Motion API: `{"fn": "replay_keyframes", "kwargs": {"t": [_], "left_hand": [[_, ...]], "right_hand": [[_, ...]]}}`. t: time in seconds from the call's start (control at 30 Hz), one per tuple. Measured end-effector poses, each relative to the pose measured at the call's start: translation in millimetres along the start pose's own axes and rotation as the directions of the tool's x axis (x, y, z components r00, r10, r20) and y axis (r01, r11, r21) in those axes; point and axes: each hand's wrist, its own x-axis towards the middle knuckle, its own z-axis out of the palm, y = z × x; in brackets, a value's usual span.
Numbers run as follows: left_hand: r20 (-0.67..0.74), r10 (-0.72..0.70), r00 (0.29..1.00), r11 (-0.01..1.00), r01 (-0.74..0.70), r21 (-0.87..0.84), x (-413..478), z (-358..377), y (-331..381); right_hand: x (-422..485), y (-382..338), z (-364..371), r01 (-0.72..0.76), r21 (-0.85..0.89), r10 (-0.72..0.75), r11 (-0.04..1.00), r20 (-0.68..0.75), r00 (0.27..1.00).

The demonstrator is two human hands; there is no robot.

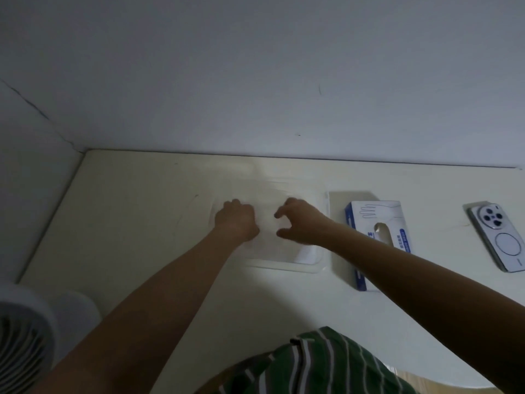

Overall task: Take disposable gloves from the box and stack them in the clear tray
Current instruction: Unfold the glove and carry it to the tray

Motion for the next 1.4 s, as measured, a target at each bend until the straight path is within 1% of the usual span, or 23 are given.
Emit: {"fn": "replay_keyframes", "kwargs": {"t": [0.07, 0.1, 0.17, 0.23, 0.3, 0.37, 0.43, 0.5, 0.57, 0.67, 0.73, 0.83, 0.9, 1.0, 1.03, 1.1, 1.17, 1.23, 1.3, 1.37, 1.4], "left_hand": [[-0.172, -0.01, 0.985, 0.998, -0.002, -0.068, -5.2, -11.0, 13.8], [-0.262, -0.006, 0.965, 0.992, -0.026, -0.12, -7.9, -16.5, 21.8], [-0.391, 0.035, 0.92, 0.976, -0.116, -0.184, -13.0, -26.9, 44.5], [-0.447, 0.113, 0.888, 0.949, -0.23, -0.217, -17.4, -34.8, 75.0], [-0.453, 0.207, 0.867, 0.894, -0.356, -0.273, -21.2, -38.9, 106.8], [-0.413, 0.313, 0.855, 0.827, -0.459, -0.324, -25.3, -37.1, 139.4], [-0.329, 0.411, 0.851, 0.792, -0.511, -0.333, -26.9, -27.7, 169.3], [-0.202, 0.481, 0.853, 0.792, -0.522, -0.317, -24.9, -12.9, 192.2], [-0.073, 0.519, 0.852, 0.812, -0.518, -0.267, -20.6, 3.2, 205.9], [0.059, 0.509, 0.858, 0.847, -0.489, -0.208, -12.5, 23.9, 214.4], [0.099, 0.456, 0.885, 0.873, -0.422, -0.245, -7.2, 31.8, 214.4], [0.104, 0.42, 0.902, 0.888, -0.384, -0.255, -3.3, 36.3, 216.8], [0.103, 0.42, 0.902, 0.893, -0.39, -0.224, -3.2, 37.3, 220.0], [0.107, 0.415, 0.903, 0.902, -0.394, -0.175, -2.1, 37.7, 222.6], [0.108, 0.414, 0.904, 0.904, -0.394, -0.165, -1.9, 37.7, 222.9], [0.102, 0.419, 0.902, 0.903, -0.402, -0.153, -1.3, 37.2, 223.0], [0.098, 0.427, 0.899, 0.9, -0.412, -0.142, -0.9, 36.8, 223.2], [0.102, 0.431, 0.897, 0.9, -0.419, -0.123, 0.0, 37.1, 224.4], [0.11, 0.434, 0.894, 0.9, -0.425, -0.098, 0.0, 37.6, 226.5], [0.123, 0.429, 0.895, 0.903, -0.419, -0.097, -0.5, 38.4, 227.6], [0.126, 0.423, 0.897, 0.905, -0.412, -0.105, -0.5, 38.7, 228.0]], "right_hand": [[-12.3, 2.5, -19.0, 0.07, 0.114, -0.048, 0.991, -0.186, 0.981], [-18.1, 5.8, -28.1, 0.09, 0.151, -0.047, 0.984, -0.265, 0.963], [-31.9, 21.0, -44.4, 0.074, 0.224, 0.016, 0.972, -0.375, 0.927], [-48.3, 46.9, -53.4, -0.002, 0.304, 0.134, 0.953, -0.414, 0.901], [-64.3, 76.0, -53.3, -0.106, 0.336, 0.241, 0.936, -0.393, 0.887], [-81.7, 104.7, -45.2, -0.226, 0.327, 0.334, 0.918, -0.328, 0.884], [-99.6, 129.7, -31.1, -0.33, 0.301, 0.407, 0.895, -0.246, 0.879], [-114.0, 148.1, -15.0, -0.4, 0.256, 0.449, 0.88, -0.177, 0.876], [-121.3, 158.0, -0.4, -0.436, 0.222, 0.469, 0.872, -0.127, 0.874], [-120.1, 165.0, 16.1, -0.442, 0.149, 0.46, 0.884, -0.121, 0.88], [-114.3, 167.1, 23.8, -0.425, 0.035, 0.425, 0.905, -0.154, 0.892], [-108.8, 170.9, 31.2, -0.446, -0.014, 0.436, 0.895, -0.189, 0.88], [-107.2, 173.0, 33.3, -0.434, -0.048, 0.417, 0.899, -0.201, 0.886], [-106.6, 176.5, 31.1, -0.401, -0.054, 0.382, 0.914, -0.214, 0.899], [-107.3, 178.6, 29.7, -0.387, -0.042, 0.37, 0.921, -0.217, 0.903], [-109.2, 184.3, 24.6, -0.341, 0.089, 0.352, 0.936, -0.246, 0.903], [-113.1, 189.9, 17.1, -0.225, 0.28, 0.314, 0.933, -0.333, 0.889], [-115.8, 191.7, 7.1, -0.108, 0.399, 0.291, 0.91, -0.432, 0.854], [-117.2, 190.4, -3.2, -0.032, 0.531, 0.339, 0.847, -0.492, 0.801], [-118.0, 189.1, -12.8, -0.036, 0.67, 0.451, 0.741, -0.458, 0.766], [-118.3, 189.8, -16.0, -0.051, 0.71, 0.488, 0.702, -0.428, 0.761]]}}
